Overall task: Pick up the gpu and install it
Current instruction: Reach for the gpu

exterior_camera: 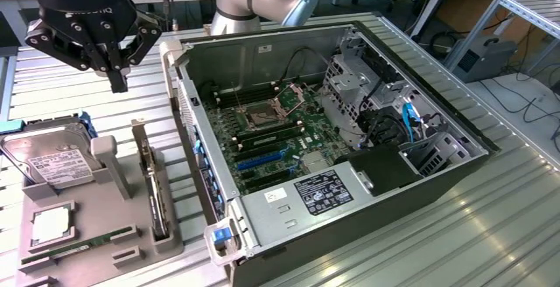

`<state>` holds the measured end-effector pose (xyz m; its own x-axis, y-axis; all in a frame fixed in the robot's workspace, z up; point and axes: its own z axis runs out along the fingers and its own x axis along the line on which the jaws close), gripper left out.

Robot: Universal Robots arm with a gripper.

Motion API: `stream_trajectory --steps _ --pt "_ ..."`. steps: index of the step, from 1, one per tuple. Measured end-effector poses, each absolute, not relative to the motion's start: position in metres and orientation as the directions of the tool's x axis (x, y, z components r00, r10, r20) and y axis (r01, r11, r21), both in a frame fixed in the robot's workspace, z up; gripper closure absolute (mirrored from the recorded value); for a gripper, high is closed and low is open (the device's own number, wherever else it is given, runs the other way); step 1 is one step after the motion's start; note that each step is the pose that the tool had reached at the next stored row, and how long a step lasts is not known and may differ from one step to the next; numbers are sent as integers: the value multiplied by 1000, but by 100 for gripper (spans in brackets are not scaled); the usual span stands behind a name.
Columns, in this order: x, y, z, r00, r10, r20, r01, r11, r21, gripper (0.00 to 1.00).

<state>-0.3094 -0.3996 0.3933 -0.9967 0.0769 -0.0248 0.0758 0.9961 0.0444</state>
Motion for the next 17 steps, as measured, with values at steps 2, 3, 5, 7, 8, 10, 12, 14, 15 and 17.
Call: stream_trajectory --steps 2,3,5,7,8,10,12,14,15,17 --pt "-309 -403 393 -997 77 -25 76 996 44 89" --pt "-309 -404 393 -997 77 -25 76 996 44 89" --pt "-309 -410 393 -997 77 -25 76 996 44 89" --pt "-309 -418 393 -997 77 -25 76 996 44 89" --pt "-309 -420 393 -997 77 -25 76 996 44 89" --pt "-309 -428 393 -997 77 -25 76 996 44 89" --pt "-309 -437 393 -997 77 -25 76 996 44 89" --pt "-309 -442 393 -997 77 -25 76 996 44 89" --pt "-309 -446 393 -997 77 -25 76 996 44 89" --pt "-309 -456 393 -997 77 -25 76 996 44 89"
